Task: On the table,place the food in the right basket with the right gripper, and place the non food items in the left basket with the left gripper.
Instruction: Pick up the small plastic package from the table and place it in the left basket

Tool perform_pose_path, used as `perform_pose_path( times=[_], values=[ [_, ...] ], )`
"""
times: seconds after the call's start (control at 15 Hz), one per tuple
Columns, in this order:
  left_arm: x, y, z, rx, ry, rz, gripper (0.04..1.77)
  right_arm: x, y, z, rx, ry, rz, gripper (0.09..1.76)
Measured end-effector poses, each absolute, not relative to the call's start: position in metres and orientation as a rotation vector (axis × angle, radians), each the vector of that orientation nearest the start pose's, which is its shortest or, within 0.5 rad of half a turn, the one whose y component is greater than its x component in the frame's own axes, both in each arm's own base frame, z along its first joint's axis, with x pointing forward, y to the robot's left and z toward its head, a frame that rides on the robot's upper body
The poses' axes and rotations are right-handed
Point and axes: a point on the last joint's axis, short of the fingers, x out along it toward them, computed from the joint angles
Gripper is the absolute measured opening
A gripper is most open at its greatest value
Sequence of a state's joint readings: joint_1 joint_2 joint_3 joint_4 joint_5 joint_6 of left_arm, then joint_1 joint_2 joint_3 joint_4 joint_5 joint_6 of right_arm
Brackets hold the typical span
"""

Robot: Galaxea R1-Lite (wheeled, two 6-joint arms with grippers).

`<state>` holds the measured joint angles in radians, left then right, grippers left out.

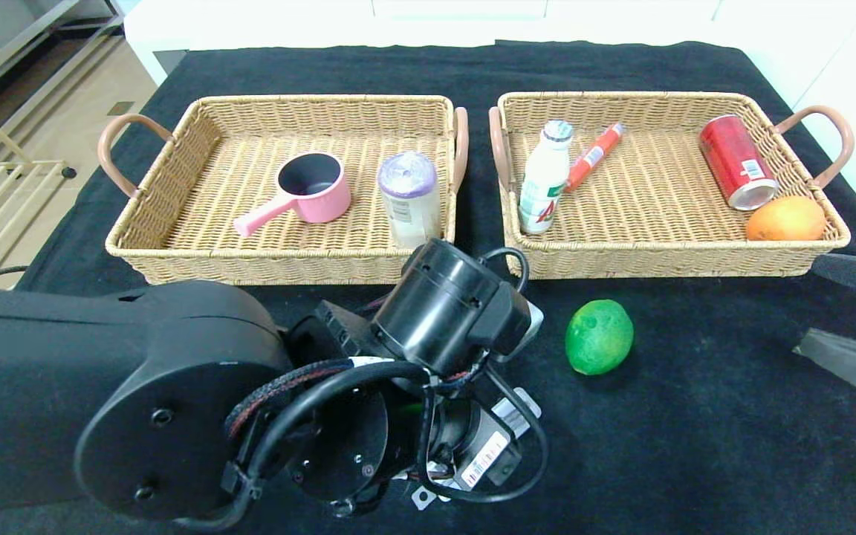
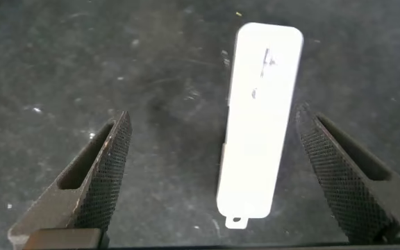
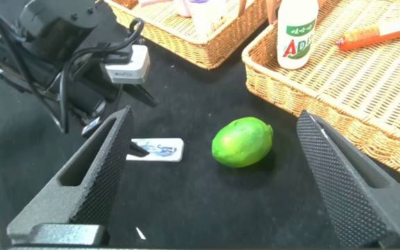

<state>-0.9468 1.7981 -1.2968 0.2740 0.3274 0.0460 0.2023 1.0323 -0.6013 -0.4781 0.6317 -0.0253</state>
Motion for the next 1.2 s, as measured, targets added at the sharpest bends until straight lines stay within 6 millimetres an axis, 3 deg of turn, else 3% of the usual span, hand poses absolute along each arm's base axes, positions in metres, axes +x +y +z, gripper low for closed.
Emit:
perform_pose_path(
  times=[1.2],
  values=[
    [0.1882, -0.2731, 0.1941, 0.576, 0.619, -0.617, 1.72, 0.1230, 0.0388, 0.2604, -0.041, -0.080, 0.833, 1.71]
  ],
)
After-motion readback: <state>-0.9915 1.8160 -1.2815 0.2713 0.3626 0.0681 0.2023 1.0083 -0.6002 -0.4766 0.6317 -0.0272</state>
